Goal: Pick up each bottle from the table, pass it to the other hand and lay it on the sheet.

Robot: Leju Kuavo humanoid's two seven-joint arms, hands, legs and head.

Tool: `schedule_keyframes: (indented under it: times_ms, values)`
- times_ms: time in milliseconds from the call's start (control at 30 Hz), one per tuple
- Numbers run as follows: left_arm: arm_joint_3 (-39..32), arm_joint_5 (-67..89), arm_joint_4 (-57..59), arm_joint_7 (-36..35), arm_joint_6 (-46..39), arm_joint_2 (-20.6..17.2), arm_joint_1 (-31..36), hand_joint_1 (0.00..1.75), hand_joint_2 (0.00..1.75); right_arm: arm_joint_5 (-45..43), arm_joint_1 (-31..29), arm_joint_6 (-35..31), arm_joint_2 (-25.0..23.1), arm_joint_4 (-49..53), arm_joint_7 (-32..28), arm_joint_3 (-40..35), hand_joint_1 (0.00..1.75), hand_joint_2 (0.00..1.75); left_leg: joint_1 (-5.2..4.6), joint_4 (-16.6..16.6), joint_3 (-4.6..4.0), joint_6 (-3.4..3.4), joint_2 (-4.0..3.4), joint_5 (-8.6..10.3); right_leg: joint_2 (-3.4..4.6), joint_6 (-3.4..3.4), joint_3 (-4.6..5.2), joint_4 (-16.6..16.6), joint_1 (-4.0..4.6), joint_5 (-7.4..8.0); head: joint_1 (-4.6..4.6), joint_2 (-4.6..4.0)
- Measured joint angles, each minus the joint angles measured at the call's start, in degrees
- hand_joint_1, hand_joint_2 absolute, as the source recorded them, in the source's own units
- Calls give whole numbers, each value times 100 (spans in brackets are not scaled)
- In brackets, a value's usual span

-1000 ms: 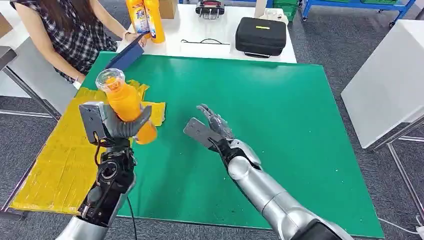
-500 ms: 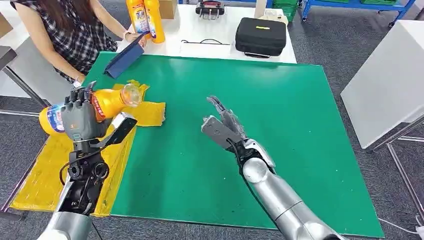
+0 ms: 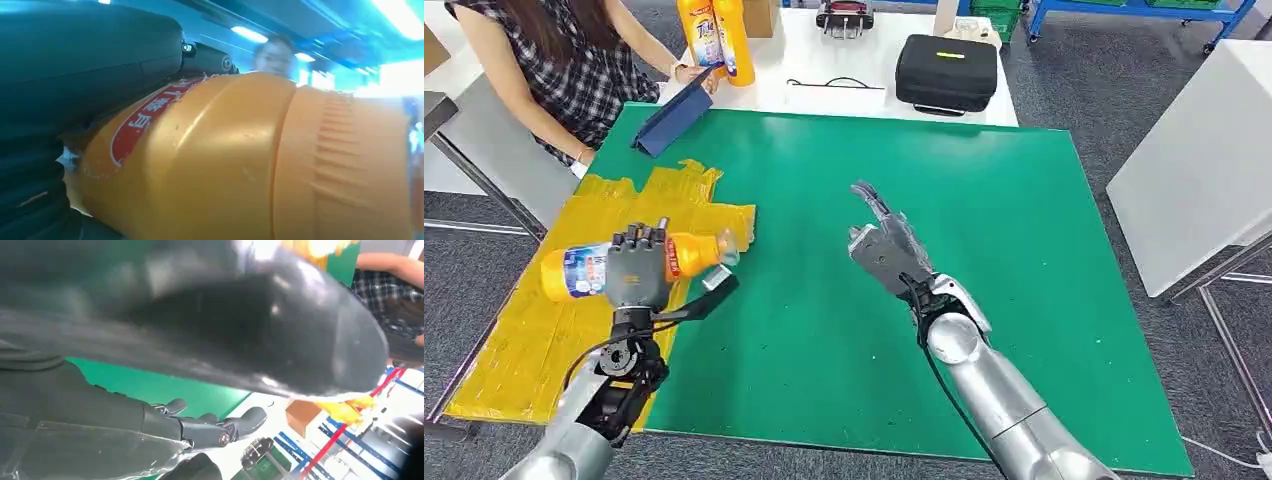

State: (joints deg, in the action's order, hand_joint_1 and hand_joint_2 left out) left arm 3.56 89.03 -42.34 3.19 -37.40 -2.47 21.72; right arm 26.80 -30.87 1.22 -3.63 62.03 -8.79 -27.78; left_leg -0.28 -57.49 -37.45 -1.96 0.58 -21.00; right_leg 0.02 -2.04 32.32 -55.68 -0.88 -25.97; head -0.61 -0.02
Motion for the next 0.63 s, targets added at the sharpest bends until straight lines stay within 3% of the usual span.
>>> schedule_keyframes:
  times_ms: [133,167,200,633]
  values:
    - [324,-31,307,-29,-2,-31,35,175,175,-4,7,7,18,26,0,0,0,0,0,0,0,0,-2,0,0,0,1,0,0,0,0,0]
    - [387,-42,389,-27,-4,-39,57,113,175,-4,9,11,22,28,-2,-2,0,0,0,0,0,0,0,0,0,0,0,0,0,0,0,0]
    - [424,-92,457,-11,-4,-48,68,0,0,-7,11,17,28,28,-6,-4,0,0,1,0,0,0,0,0,-1,0,-1,0,1,0,0,0]
    - [772,-273,1203,-385,-7,-157,352,0,0,-101,14,50,46,28,-17,-37,0,0,2,0,0,0,0,0,0,0,-1,0,2,0,2,0]
